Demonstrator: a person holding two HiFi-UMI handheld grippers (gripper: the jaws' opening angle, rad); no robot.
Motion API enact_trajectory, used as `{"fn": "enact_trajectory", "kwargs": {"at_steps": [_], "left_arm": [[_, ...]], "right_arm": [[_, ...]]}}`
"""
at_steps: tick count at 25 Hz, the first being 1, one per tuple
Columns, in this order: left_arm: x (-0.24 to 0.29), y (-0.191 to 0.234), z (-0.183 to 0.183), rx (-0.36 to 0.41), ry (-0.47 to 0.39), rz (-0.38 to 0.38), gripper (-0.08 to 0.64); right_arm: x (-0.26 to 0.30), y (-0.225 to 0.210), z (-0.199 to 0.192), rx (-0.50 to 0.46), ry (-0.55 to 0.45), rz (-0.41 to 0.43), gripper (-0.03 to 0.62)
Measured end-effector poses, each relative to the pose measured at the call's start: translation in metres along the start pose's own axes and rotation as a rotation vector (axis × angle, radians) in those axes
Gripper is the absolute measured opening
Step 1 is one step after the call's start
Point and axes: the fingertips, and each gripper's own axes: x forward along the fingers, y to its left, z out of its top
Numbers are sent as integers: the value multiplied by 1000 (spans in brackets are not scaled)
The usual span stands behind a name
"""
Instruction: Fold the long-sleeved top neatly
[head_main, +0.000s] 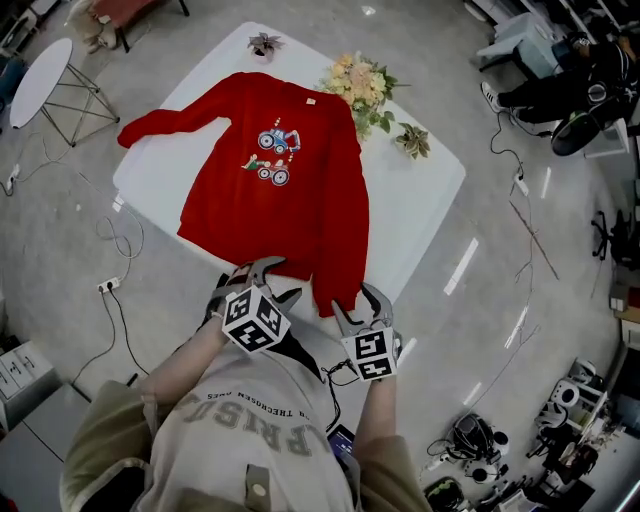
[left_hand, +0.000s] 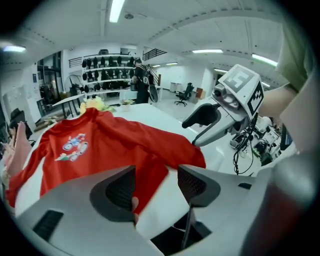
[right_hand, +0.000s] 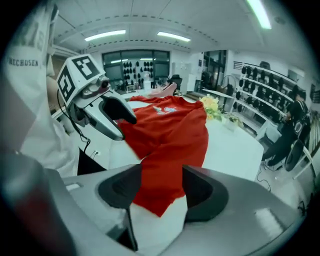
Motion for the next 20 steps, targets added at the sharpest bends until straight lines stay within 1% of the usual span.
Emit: {"fn": "enact_trajectory", "kwargs": {"at_steps": [2, 4, 6, 8, 10, 12, 14, 16, 17, 18, 20], "left_arm": [[13, -39, -3, 20, 25, -40, 262], [26, -69, -4, 46, 44, -63, 262], [38, -92, -5, 79, 65, -73, 262], [51, -109, -9, 117, 96, -68, 262], [62, -119, -14, 154, 129, -43, 262], [69, -122, -17, 173, 146, -8, 261], [73, -121, -18, 174, 145, 12, 250], [75, -118, -17, 170, 132, 29, 239], [75, -115, -15, 170, 125, 41, 190], [75, -112, -15, 170, 118, 47, 117], [71, -109, -12, 161, 98, 32, 72]], "right_arm": [[-7, 11, -29, -68, 59, 27, 242], [-11, 15, -51, -141, 106, 40, 242], [-13, 15, -64, -199, 134, 47, 242], [-12, 14, -72, -233, 144, 52, 242], [-6, 15, -78, -264, 153, 58, 242], [0, 16, -83, -286, 164, 68, 241], [6, 15, -86, -285, 176, 81, 238], [9, 15, -89, -262, 178, 105, 218], [9, 16, -90, -243, 175, 120, 199], [8, 16, -92, -223, 174, 131, 174], [4, 14, -94, -190, 169, 142, 49]]}}
